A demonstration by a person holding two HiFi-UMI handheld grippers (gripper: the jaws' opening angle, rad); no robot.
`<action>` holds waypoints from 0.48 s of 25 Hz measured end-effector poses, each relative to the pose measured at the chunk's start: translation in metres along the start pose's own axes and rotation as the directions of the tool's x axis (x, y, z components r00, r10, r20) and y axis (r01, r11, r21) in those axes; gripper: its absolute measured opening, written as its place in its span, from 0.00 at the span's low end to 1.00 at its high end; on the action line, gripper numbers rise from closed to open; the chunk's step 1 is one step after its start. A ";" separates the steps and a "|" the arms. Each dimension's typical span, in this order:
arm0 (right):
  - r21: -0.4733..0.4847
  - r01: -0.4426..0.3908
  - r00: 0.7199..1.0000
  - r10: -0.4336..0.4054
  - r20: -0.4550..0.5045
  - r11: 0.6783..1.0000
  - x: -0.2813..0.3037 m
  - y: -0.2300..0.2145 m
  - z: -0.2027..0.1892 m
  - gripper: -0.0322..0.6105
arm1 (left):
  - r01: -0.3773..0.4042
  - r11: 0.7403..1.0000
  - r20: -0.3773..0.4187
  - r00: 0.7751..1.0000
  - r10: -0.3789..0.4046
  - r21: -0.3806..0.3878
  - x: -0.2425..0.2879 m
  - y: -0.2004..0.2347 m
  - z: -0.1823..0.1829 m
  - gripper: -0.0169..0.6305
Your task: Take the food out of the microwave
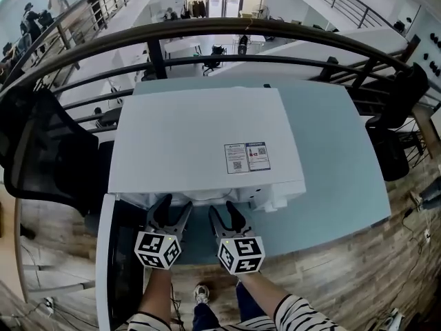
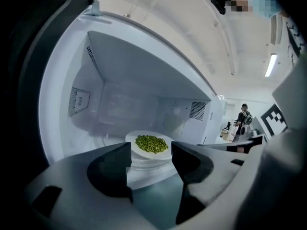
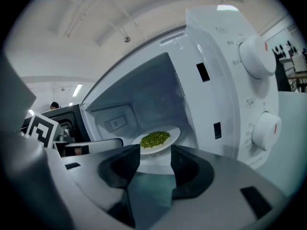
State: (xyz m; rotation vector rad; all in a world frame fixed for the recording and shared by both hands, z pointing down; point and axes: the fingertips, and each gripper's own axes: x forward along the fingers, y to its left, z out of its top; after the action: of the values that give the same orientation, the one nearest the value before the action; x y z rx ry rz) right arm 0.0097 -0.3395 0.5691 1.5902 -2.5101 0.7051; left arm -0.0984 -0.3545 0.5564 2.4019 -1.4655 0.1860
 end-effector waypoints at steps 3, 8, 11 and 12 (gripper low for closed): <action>0.020 0.010 1.000 -0.010 0.006 1.000 0.008 -0.001 0.001 0.37 | -0.007 1.000 -0.019 1.000 0.007 -0.012 0.007 0.010 0.001 0.40; 0.052 0.037 0.999 -0.038 0.021 0.998 0.020 -0.006 0.005 0.37 | -0.019 0.999 -0.029 0.999 0.018 -0.032 0.018 0.021 0.006 0.41; 0.061 0.053 0.998 -0.054 0.025 0.997 0.027 -0.007 0.006 0.37 | -0.020 0.999 -0.047 0.999 0.018 -0.042 0.027 0.026 0.008 0.41; 0.062 0.060 0.998 -0.062 0.025 0.996 0.029 -0.008 0.005 0.37 | -0.018 0.999 -0.057 0.998 0.015 -0.045 0.030 0.027 0.007 0.41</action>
State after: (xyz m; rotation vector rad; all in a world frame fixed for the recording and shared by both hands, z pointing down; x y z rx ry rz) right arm 0.0043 -0.3686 0.5760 1.7000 -2.4694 0.7646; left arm -0.1087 -0.3935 0.5638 2.3299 -1.4491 0.2200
